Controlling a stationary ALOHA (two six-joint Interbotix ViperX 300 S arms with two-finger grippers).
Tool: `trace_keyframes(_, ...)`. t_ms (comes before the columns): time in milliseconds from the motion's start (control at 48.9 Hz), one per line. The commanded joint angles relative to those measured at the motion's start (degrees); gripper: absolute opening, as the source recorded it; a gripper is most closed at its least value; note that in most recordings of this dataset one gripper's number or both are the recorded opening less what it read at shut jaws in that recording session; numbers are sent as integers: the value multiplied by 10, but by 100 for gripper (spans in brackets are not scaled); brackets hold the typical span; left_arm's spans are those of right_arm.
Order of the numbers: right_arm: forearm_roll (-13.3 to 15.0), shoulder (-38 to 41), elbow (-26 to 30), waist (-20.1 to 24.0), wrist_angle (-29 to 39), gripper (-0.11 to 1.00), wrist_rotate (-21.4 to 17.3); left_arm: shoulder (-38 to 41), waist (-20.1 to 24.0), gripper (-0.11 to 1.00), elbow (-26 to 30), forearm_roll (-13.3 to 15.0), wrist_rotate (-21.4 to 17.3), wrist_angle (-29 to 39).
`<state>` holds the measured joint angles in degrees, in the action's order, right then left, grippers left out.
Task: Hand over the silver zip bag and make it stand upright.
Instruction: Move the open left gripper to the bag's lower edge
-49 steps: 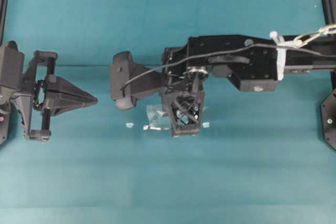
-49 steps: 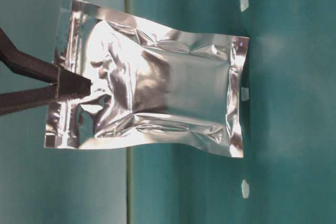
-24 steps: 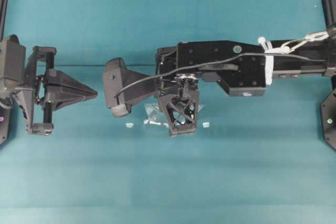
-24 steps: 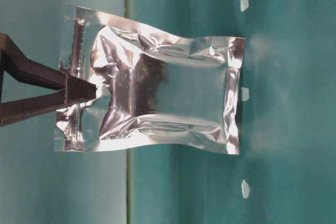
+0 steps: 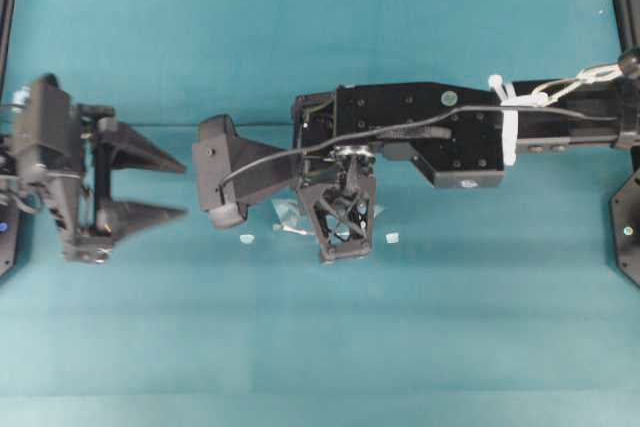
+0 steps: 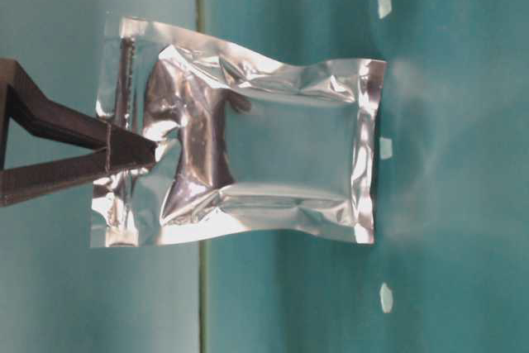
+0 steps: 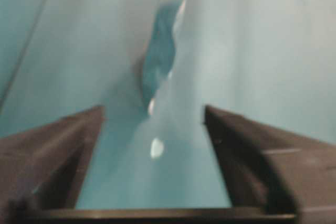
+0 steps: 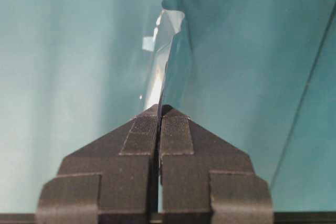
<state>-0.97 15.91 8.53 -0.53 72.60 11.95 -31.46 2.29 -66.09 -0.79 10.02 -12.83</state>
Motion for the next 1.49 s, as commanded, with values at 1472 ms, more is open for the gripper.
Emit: trace_keyframes(1472,12,-8,-1,10,-18,-3,5,474,-15,93,208,-3,2,-318)
